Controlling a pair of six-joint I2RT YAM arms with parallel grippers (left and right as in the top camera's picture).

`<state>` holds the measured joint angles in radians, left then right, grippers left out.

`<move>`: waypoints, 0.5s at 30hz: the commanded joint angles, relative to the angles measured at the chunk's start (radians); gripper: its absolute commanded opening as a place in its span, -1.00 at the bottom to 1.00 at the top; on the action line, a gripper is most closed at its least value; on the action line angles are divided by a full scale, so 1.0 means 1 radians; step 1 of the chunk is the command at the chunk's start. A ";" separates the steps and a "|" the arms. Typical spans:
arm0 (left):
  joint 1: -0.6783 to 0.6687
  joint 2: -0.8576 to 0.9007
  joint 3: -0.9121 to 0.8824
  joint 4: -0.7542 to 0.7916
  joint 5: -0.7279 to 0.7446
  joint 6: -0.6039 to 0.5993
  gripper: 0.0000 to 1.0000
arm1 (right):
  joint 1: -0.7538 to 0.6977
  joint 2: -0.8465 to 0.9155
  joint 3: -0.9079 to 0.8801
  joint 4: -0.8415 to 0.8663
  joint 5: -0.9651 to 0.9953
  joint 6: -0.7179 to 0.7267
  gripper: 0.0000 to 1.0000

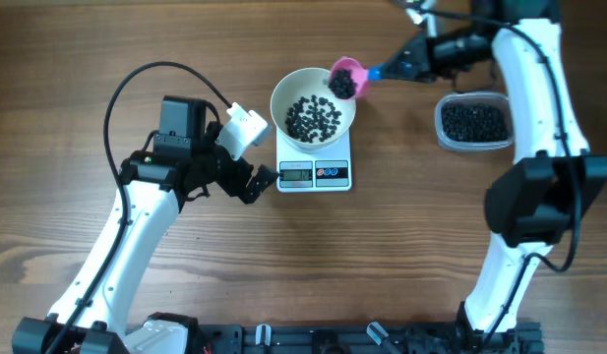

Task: Scoop item into bowl and weigh 150g on scale
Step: 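Carry the filled scoop over the bowl and pour beans in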

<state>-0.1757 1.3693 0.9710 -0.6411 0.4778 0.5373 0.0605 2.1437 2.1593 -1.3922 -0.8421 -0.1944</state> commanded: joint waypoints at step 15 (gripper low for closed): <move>0.003 0.002 -0.004 0.000 0.019 0.005 1.00 | 0.453 0.001 0.135 0.078 1.038 -0.016 -0.91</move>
<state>-0.1757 1.3693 0.9710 -0.6411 0.4778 0.5373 0.4873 2.1437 2.2673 -1.3216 0.0780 -0.1673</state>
